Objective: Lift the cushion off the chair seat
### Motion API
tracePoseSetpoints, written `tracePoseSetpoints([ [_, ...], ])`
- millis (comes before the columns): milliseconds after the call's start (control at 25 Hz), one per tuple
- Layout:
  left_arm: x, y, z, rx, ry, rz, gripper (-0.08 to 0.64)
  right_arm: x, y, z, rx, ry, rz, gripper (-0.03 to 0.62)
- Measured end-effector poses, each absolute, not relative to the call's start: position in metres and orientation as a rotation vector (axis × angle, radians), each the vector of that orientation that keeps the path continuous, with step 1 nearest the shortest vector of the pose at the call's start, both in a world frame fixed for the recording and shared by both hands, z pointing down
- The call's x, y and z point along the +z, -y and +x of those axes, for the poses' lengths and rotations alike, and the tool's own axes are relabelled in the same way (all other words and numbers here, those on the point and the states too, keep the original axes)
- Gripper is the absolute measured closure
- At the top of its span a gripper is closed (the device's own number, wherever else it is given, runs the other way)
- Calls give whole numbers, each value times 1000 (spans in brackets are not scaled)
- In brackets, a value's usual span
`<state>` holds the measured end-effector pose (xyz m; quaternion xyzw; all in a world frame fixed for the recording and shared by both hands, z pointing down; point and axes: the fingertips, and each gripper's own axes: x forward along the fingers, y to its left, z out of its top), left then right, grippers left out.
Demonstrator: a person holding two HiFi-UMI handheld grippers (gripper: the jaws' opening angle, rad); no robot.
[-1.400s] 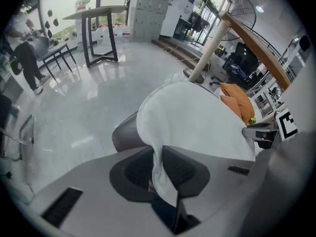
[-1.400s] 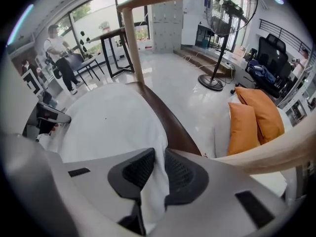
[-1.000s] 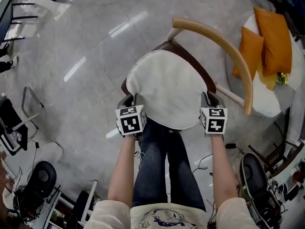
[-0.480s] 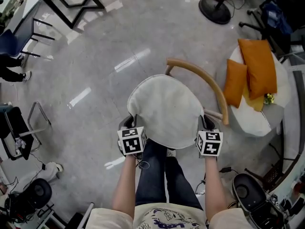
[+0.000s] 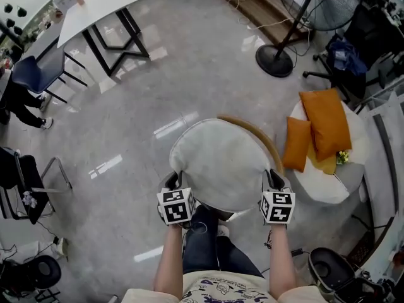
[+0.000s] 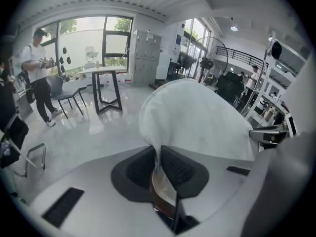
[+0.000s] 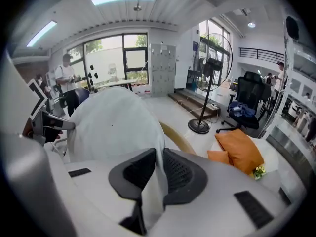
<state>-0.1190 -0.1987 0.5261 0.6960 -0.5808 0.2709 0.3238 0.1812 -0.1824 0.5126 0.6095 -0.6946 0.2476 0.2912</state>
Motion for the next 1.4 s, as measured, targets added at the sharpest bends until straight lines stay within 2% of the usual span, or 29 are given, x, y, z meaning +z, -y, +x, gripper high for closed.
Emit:
tracePoseSetpoints([
  [560, 369, 153, -125, 497, 1698, 1971, 502, 351, 143, 177, 407, 2039, 1757, 520],
  [1400, 203, 88, -142, 204, 1882, 2126, 502, 194, 73, 162, 133, 2231, 1937, 520],
])
